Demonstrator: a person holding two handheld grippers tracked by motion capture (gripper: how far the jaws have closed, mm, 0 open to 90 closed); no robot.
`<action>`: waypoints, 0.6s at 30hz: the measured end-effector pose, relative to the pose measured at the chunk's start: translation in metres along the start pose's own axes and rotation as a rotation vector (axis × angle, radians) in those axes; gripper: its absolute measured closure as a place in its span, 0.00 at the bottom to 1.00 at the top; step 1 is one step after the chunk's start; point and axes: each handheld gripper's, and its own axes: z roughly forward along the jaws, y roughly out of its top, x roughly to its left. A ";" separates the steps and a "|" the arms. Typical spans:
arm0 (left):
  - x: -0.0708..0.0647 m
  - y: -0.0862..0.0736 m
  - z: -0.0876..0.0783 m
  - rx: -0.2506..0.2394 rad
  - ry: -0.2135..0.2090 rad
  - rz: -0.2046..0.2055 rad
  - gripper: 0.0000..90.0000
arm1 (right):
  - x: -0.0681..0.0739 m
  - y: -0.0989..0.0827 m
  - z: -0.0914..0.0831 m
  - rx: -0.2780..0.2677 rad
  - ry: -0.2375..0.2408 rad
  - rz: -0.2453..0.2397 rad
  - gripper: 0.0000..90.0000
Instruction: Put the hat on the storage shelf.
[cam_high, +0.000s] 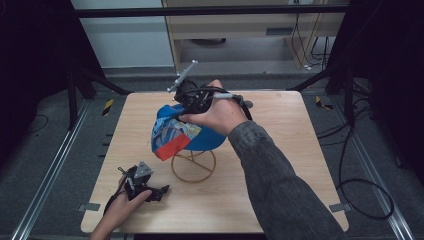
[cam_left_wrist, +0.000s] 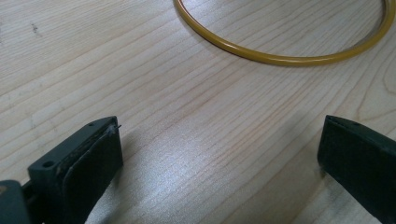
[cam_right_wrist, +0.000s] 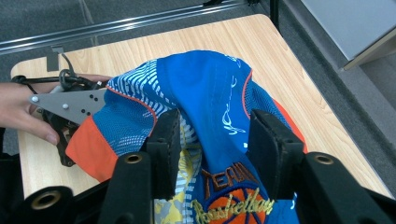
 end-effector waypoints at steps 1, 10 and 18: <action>0.000 0.000 0.000 0.000 0.000 0.000 0.00 | 0.000 0.000 0.000 -0.001 0.001 0.002 0.59; 0.000 0.000 0.000 0.000 0.000 0.000 0.00 | 0.002 -0.005 -0.011 -0.012 -0.002 0.009 0.48; 0.000 0.000 0.000 -0.001 -0.002 -0.001 0.00 | 0.005 -0.012 -0.019 -0.014 -0.016 0.022 0.27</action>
